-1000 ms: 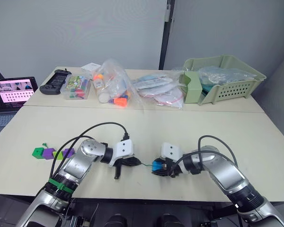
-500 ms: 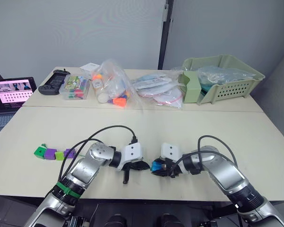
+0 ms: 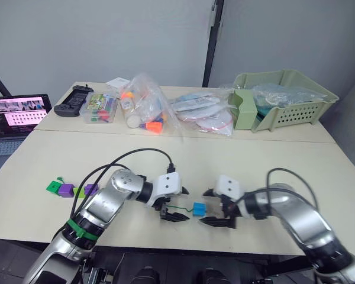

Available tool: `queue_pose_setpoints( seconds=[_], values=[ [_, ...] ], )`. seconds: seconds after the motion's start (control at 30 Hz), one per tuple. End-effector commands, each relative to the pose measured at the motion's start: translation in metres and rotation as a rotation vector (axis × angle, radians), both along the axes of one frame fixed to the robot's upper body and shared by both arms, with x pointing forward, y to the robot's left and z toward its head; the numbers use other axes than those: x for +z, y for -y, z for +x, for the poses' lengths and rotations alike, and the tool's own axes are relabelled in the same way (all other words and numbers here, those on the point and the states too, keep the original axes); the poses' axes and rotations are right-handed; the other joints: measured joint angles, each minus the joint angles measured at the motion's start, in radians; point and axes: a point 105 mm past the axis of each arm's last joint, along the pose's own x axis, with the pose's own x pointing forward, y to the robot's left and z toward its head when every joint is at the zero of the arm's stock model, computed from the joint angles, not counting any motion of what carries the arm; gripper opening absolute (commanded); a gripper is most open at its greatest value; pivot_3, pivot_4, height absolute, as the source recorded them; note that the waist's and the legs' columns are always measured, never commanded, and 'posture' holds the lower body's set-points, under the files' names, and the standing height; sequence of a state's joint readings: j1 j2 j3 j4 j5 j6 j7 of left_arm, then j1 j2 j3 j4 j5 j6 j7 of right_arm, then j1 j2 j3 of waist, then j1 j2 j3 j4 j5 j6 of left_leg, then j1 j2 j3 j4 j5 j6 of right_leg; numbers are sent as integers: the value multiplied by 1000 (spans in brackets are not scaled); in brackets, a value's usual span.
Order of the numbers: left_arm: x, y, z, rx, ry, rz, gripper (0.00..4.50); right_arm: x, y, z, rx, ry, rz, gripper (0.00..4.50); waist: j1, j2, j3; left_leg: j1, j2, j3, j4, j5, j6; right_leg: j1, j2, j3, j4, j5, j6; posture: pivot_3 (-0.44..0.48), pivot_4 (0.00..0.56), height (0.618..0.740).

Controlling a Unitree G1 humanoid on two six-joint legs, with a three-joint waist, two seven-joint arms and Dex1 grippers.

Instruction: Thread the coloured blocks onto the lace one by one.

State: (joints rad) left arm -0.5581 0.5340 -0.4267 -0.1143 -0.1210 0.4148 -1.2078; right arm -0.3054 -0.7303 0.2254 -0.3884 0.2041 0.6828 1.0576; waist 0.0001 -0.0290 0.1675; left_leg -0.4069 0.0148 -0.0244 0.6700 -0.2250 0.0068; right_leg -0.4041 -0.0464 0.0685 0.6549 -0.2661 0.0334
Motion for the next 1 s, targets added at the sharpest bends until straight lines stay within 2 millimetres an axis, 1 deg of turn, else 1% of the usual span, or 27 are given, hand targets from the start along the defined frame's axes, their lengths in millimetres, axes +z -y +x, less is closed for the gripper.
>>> queue_pose_setpoints(
  seconds=[0.03,0.13,0.27,0.37,0.47,0.53,0.57,0.67,0.8,0.9,1.0],
  values=[
    [-4,17,2,-35,46,24,4113,10,6,-5,-5,35,14,4500,-5,0,0,0,0,0,0,0,0,0,0,0,0,0,0,0,150,740],
    [-12,23,6,-35,56,47,4113,7,9,-5,-16,35,2,4500,-19,0,0,1,1,0,0,0,0,0,1,0,1,0,0,0,150,740],
    [-27,19,13,-23,87,120,4113,4,8,-3,-26,37,-3,4500,-21,0,0,1,1,0,-1,0,0,-1,2,1,2,0,0,0,150,740],
    [-30,19,16,-10,89,129,4113,1,8,-1,-34,42,-17,4500,-15,0,0,1,0,0,-1,0,0,0,1,1,1,0,0,0,150,740],
    [-28,22,16,-16,90,116,3337,-2,7,-2,-31,36,-22,4500,-14,0,0,1,0,0,-1,0,0,0,1,1,1,0,0,0,150,740],
    [-28,22,13,-35,77,115,2657,-4,6,-2,-23,32,-25,4500,-14,0,0,1,0,0,0,0,0,0,1,1,2,0,0,0,150,740],
    [-29,21,12,-42,76,119,2249,-5,5,-2,-20,33,-28,4500,-14,0,0,1,0,0,0,0,0,0,1,1,2,0,0,0,150,740],
    [-29,19,12,-44,79,126,1402,-7,5,-2,-15,35,-36,4500,-14,0,0,1,0,0,0,0,0,0,1,1,2,0,0,0,150,740],
    [-29,19,12,-48,83,127,1393,-12,5,-1,-6,28,-45,4500,-14,0,0,1,0,0,0,0,0,0,1,1,2,0,0,0,150,740],
    [-29,18,12,-54,84,125,1393,-17,5,1,-2,21,-45,3670,-14,0,0,1,0,0,0,0,0,0,1,1,2,0,0,0,150,740],
    [-29,18,12,-55,87,124,1393,-22,7,3,-4,16,-49,2652,-15,0,0,2,1,0,0,0,0,0,2,1,2,0,0,0,150,740]
  ],
)
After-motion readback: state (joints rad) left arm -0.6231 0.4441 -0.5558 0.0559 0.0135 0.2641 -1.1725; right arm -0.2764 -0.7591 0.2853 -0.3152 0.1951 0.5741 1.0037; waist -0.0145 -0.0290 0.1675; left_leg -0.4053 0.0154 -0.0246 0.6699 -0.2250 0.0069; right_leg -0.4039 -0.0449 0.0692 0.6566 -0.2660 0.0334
